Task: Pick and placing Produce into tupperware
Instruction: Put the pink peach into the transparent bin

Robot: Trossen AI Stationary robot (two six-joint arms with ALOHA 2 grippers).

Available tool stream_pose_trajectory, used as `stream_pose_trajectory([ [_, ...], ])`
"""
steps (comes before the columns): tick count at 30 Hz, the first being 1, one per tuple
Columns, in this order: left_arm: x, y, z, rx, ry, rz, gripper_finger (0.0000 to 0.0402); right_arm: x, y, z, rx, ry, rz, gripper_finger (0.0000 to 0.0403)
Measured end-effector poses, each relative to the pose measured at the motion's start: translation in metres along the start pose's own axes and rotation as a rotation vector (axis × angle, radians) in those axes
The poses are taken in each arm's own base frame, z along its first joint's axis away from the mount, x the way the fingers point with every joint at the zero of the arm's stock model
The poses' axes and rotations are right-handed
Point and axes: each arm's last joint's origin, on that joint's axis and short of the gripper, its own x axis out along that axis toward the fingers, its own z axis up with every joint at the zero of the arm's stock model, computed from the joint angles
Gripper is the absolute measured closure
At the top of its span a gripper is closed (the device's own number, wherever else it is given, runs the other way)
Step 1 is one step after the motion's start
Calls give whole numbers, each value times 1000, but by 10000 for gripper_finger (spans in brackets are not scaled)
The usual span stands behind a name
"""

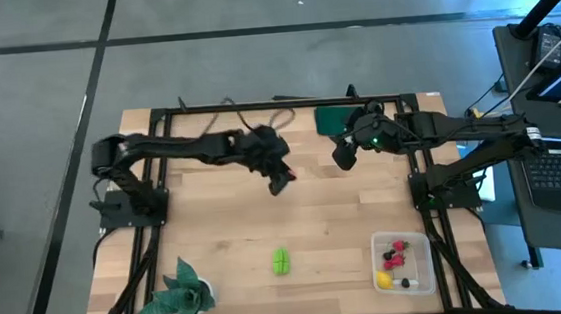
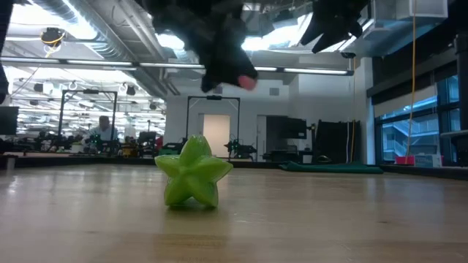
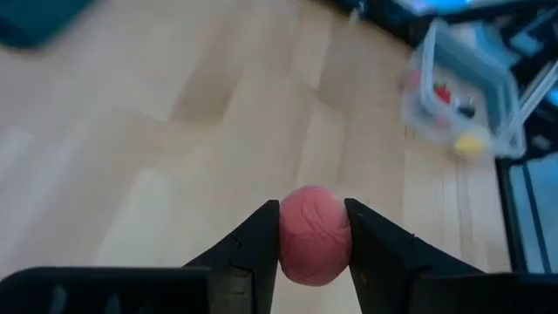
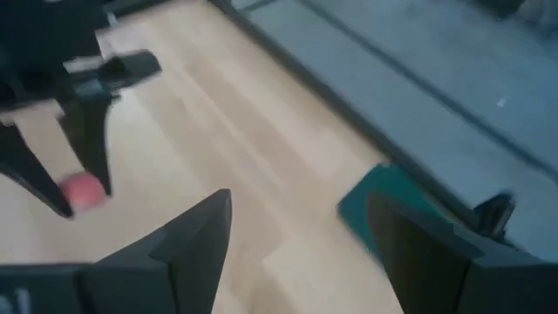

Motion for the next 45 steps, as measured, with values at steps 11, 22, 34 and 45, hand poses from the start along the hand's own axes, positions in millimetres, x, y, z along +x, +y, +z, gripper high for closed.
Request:
stream_pose_trajectory([
  [11, 84, -21, -8, 95, 40, -56, 292, -10, -6, -27, 98, 364, 56, 136],
  [22, 152, -4, -25, 154, 137, -32, 295, -16, 1, -33, 95, 391, 66, 136],
  [34, 154, -1, -23, 150, 106, 59, 254, -17, 2, -33, 108, 392, 68, 136],
  [45, 154, 1, -23, 149, 112, 50, 213, -17, 2, -33, 106, 391, 68, 136],
])
